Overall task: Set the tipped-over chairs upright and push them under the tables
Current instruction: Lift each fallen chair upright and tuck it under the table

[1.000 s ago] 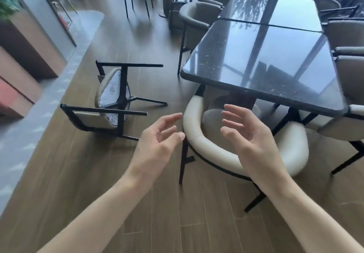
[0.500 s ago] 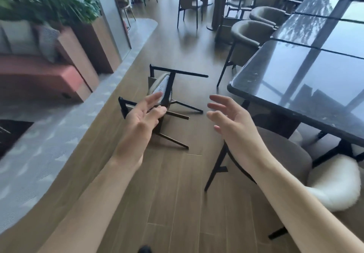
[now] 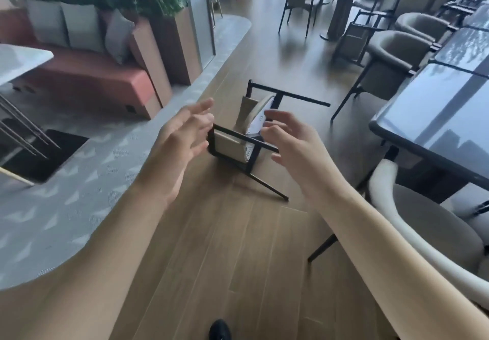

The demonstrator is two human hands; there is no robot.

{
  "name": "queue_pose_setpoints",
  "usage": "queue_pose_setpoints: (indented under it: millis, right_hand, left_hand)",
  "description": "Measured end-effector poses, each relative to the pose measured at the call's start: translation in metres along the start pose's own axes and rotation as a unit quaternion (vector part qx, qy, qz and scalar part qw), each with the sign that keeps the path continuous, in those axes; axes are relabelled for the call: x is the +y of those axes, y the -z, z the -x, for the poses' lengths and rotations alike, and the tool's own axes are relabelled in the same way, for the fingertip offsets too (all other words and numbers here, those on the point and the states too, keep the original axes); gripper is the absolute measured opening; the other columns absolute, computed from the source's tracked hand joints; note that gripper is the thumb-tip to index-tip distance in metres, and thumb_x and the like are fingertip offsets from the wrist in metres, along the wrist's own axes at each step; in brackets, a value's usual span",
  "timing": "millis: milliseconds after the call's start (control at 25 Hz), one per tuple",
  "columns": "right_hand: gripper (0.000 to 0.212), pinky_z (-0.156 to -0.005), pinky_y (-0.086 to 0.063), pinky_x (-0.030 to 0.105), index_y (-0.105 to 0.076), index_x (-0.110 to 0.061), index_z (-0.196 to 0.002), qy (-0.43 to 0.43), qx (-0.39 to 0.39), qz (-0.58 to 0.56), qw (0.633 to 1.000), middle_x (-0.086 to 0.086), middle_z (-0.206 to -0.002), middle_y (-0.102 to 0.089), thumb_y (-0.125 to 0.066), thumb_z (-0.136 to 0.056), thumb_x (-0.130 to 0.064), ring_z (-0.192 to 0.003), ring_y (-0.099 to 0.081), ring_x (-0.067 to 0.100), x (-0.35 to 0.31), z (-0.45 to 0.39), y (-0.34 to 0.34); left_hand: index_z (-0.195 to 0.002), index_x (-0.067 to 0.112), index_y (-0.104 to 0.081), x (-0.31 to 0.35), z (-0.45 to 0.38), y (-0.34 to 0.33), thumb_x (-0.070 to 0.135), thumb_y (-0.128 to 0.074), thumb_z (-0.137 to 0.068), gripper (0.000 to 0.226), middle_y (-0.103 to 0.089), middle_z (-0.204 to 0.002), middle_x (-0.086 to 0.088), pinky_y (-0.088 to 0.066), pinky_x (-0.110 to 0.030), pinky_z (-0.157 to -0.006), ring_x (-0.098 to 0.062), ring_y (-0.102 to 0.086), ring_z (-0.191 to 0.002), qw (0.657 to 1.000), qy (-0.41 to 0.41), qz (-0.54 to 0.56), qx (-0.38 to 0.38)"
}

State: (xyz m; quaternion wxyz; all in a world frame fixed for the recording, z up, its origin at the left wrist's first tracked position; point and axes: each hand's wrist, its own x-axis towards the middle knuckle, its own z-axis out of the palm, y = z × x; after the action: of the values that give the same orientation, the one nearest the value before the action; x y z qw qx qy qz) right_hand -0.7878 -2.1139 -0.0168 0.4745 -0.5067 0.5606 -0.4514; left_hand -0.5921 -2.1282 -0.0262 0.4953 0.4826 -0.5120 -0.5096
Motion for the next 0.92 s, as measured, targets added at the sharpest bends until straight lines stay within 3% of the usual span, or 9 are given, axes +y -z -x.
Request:
queue_pose_setpoints:
  millis: [200, 440, 720, 920]
  right_hand:
    - [0.038, -0.092, -0.051, 0.027, -0.061, -0.030, -0.129, -0.017, -0.030, 0.002, 0.999, -0.025, -0.093, -0.068, -0.062, -0.092, -0.028, -0.094, -0.065, -0.008, 0.012, -0.031, -0.093]
    - [0.037, -0.100, -0.052, 0.036, -0.062, -0.032, -0.128, -0.042, -0.046, 0.010, 0.998, -0.022, -0.104, -0.067, -0.063, -0.091, -0.030, -0.098, -0.063, -0.008, 0.023, -0.078, -0.150]
    - [0.034, -0.097, -0.053, 0.031, -0.064, -0.031, -0.126, -0.045, -0.038, -0.024, 0.998, -0.023, -0.096, -0.071, -0.061, -0.093, -0.028, -0.099, -0.065, -0.007, 0.021, -0.183, -0.179]
    - [0.033, -0.095, -0.053, 0.028, -0.064, -0.032, -0.126, -0.069, -0.044, -0.046, 0.996, -0.022, -0.099, -0.073, -0.059, -0.093, -0.027, -0.100, -0.065, -0.007, 0.008, -0.278, -0.191]
  left_hand:
    - [-0.107, 0.045, -0.074, -0.028, -0.015, 0.078, 0.049, -0.065, -0.070, 0.038, -0.065, -0.125, 0.017, -0.045, -0.036, -0.108, -0.004, -0.062, -0.120, 0.999, 0.043, -0.010, 0.012]
    - [-0.102, 0.044, -0.075, -0.051, -0.052, 0.122, 0.041, -0.061, -0.081, 0.025, -0.069, -0.122, 0.016, -0.045, -0.039, -0.107, -0.005, -0.064, -0.118, 0.997, 0.074, 0.004, 0.031]
    - [-0.103, 0.040, -0.074, -0.062, -0.155, 0.143, 0.038, -0.061, -0.083, 0.024, -0.071, -0.120, 0.015, -0.047, -0.034, -0.100, -0.006, -0.065, -0.117, 0.997, 0.078, 0.009, 0.018]
    - [-0.108, 0.035, -0.073, -0.052, -0.259, 0.158, 0.036, -0.059, -0.085, 0.027, -0.069, -0.126, 0.012, -0.047, -0.037, -0.104, -0.008, -0.065, -0.117, 0.997, 0.079, -0.002, -0.001]
